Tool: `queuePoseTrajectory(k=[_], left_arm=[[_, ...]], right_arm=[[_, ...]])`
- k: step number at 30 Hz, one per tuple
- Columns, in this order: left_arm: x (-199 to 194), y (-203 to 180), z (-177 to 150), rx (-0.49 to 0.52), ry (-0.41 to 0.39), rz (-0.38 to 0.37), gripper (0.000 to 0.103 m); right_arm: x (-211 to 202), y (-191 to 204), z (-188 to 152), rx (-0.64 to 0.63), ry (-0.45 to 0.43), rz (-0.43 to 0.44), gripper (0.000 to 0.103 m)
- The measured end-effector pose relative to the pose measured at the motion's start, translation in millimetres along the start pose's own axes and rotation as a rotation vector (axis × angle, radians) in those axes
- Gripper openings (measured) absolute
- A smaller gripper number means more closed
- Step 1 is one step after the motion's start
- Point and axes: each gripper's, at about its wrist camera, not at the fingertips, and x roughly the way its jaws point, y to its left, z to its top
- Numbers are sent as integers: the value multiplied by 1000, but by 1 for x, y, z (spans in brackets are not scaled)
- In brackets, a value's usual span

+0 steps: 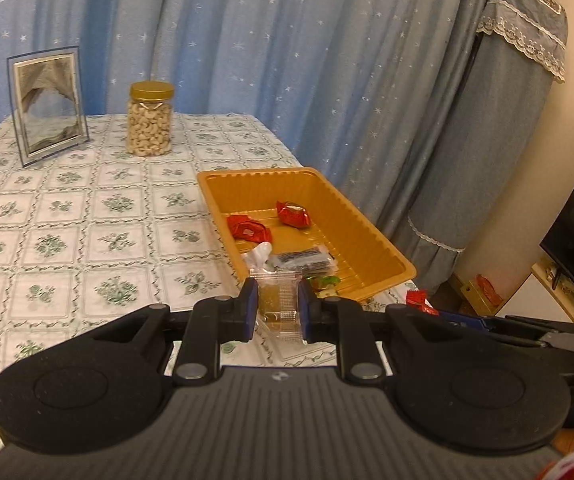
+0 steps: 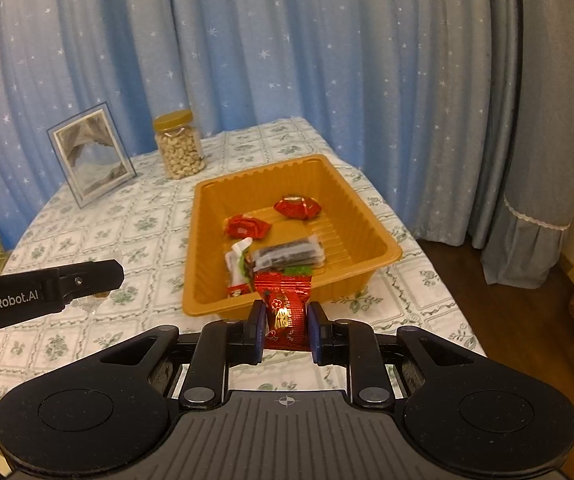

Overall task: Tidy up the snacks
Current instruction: 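Carry the red candy and brown candy over the orange tray with both tools, then open the left tool over the tray while the right tool releases its red candy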

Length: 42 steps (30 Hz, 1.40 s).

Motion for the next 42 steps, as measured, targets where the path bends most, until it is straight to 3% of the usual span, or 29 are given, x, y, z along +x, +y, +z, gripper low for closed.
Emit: queuePoseTrajectory(k=[19,34,35,38,42], left_arm=[[85,-3,26,42,53,-29,18],[133,0,38,59,74,-35,19],[134,1,38,59,73,-33,21],[134,6,38,51,70,-21,45],[127,21,35,10,67,1,45]], right_arm=[[63,-28,52,12,-14,-1,22],[98,-40,67,25,0,-19,22],[99,-40,66,25,1,-20,22],[99,-43,66,30,4,-20,22],[99,-45,64,39,8,-20,22]])
